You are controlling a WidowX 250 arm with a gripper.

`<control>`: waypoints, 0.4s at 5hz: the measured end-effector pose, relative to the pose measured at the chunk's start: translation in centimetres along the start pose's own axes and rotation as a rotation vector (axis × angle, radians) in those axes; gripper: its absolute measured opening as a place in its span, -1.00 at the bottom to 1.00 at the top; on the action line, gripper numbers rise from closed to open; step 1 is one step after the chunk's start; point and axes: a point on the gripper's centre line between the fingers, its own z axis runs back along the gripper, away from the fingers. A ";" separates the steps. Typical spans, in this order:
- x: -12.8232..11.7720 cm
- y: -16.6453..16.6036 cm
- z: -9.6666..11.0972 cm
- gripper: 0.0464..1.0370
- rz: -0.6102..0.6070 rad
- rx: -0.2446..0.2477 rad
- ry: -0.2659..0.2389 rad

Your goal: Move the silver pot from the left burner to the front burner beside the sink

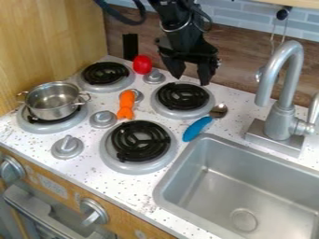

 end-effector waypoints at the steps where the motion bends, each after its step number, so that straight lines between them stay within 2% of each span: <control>1: -1.0 0.3 -1.2 0.90 0.009 0.000 0.042; 2: -1.7 2.1 0.0 0.90 -0.048 0.077 0.081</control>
